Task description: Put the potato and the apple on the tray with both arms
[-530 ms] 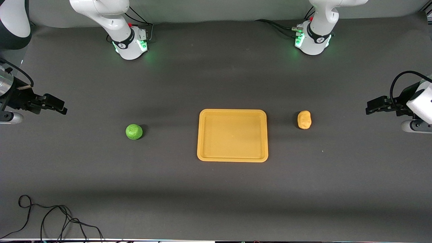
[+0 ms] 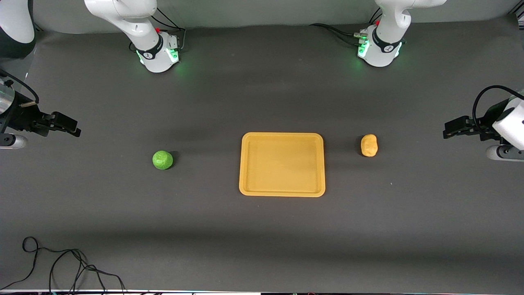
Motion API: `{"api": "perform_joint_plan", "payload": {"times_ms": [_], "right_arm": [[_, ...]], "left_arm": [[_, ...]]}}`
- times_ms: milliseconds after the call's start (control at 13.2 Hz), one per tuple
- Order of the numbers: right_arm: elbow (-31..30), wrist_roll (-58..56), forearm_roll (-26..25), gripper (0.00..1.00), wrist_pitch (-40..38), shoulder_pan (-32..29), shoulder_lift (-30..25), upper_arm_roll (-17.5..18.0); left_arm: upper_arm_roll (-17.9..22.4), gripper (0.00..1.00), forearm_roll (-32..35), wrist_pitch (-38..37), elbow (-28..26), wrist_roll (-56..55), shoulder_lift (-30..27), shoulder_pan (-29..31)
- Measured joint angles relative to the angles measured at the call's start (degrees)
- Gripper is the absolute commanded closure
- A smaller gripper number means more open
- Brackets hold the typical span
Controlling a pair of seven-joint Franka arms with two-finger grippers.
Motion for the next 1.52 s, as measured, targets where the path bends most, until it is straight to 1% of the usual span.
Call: {"api": "perform_joint_plan", "payload": {"times_ms": [152,227,455,606,682,985,1061,1136,1288,1364,1439,1515], "right_arm": [[0.0,0.0,0.0,0.0,-0.6,0.0,0.0,0.0],[0.1,0.0,0.0,0.0,-1.1,0.0,0.0,0.0],[0.2,0.0,0.0,0.0,-1.4,0.0,0.1,0.0],[0.3,0.0,0.0,0.0,-1.4,0.0,0.1,0.0],[0.3,0.0,0.0,0.0,-1.4,0.1,0.1,0.0],[0.3,0.0,0.0,0.0,-1.4,0.1,0.1,0.0],[0.4,0.0,0.0,0.0,-1.4,0.1,0.1,0.0],[0.4,0.0,0.0,0.0,-1.4,0.1,0.2,0.0],[0.4,0.0,0.0,0.0,-1.4,0.1,0.2,0.0],[0.4,0.0,0.0,0.0,-1.4,0.1,0.1,0.0],[0.4,0.0,0.0,0.0,-1.4,0.1,0.2,0.0],[0.4,0.0,0.0,0.0,-1.4,0.1,0.2,0.0]], "left_arm": [[0.0,0.0,0.0,2.4,-1.4,0.0,-0.3,0.0],[0.0,0.0,0.0,4.3,-3.8,0.0,-0.9,0.0],[-0.1,0.01,0.0,9.9,-15.4,0.1,-3.6,0.0],[-1.0,0.01,-0.2,12.4,-23.3,0.2,-5.0,-0.5],[-1.6,0.03,-0.3,15.1,-26.5,0.2,-5.2,-1.0],[-2.7,0.04,-1.1,32.1,-42.1,0.2,-4.0,-2.8],[-2.8,0.04,-2.9,35.4,-44.4,0.3,-2.7,-3.3],[-2.8,0.04,-5.2,37.4,-45.2,0.5,-1.3,-3.8],[-2.8,0.04,-9.0,39.9,-45.4,1.3,1.7,-5.0],[-2.9,0.07,-9.7,40.6,-45.4,1.8,2.9,-5.4],[-2.9,0.24,-10.2,41.0,-45.3,3.2,3.8,-5.4],[-2.6,0.27,-11.0,41.1,-45.3,5.2,4.8,-5.2]]}}
